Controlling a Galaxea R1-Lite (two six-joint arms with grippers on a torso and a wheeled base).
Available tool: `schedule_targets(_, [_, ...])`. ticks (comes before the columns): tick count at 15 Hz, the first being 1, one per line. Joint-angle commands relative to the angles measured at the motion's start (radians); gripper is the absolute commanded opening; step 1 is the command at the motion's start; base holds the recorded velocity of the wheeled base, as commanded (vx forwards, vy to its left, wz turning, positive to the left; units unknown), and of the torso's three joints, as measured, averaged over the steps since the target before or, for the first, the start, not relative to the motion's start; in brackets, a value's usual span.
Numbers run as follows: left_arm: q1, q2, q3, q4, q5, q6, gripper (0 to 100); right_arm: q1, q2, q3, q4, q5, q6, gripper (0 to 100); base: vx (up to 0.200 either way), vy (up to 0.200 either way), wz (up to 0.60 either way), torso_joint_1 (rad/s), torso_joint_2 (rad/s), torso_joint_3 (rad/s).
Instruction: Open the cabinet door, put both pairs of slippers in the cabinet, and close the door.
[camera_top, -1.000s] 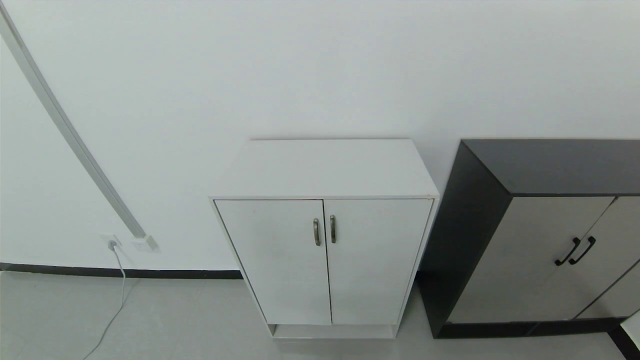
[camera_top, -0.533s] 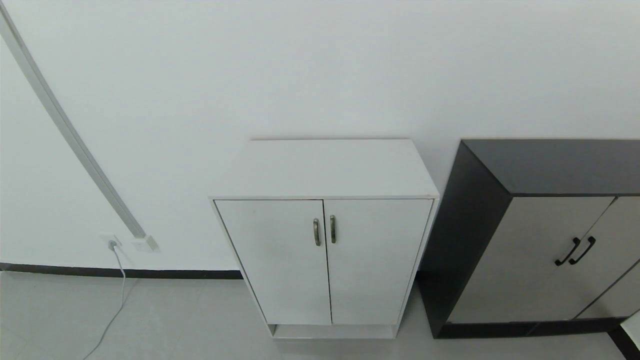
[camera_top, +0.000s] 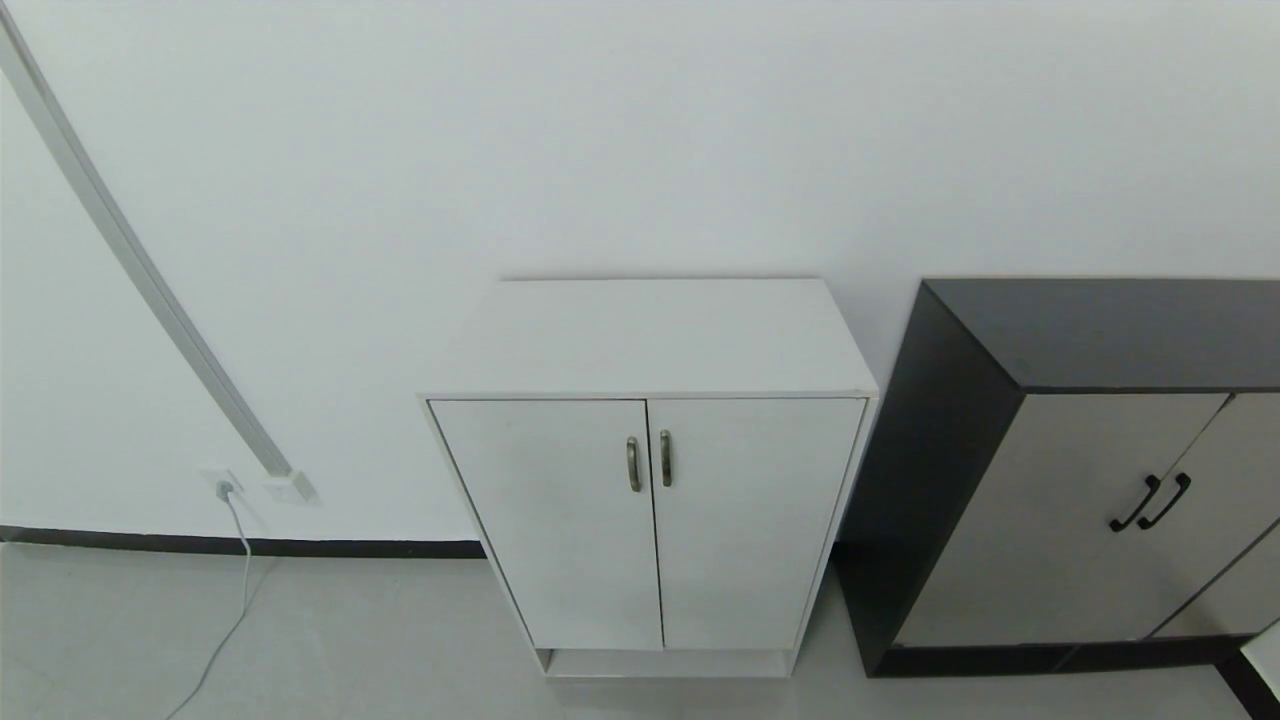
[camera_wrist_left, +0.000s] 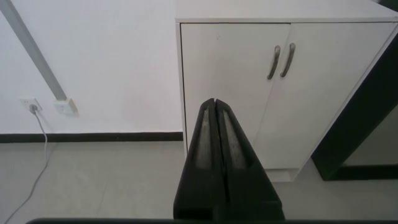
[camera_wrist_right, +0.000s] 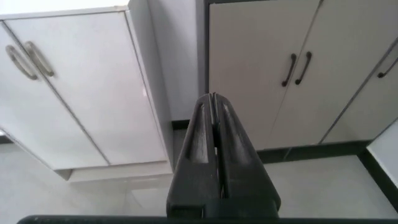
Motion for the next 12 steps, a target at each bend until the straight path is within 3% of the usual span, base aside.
schedule_targets(1, [0.0,0.0,0.0,0.0,0.0,0.0,0,-0.003,-0.019,0.0,0.0,-0.001,0.002,0,0.0,0.0,0.0,0.0,0.0,0.0])
schedule_targets(12, [0.0,0.0,0.0,0.0,0.0,0.0,0,-0.003,-0.019,0.0,-0.005,0.002,0.042,0,0.0,0.0,0.0,0.0,0.0,0.0])
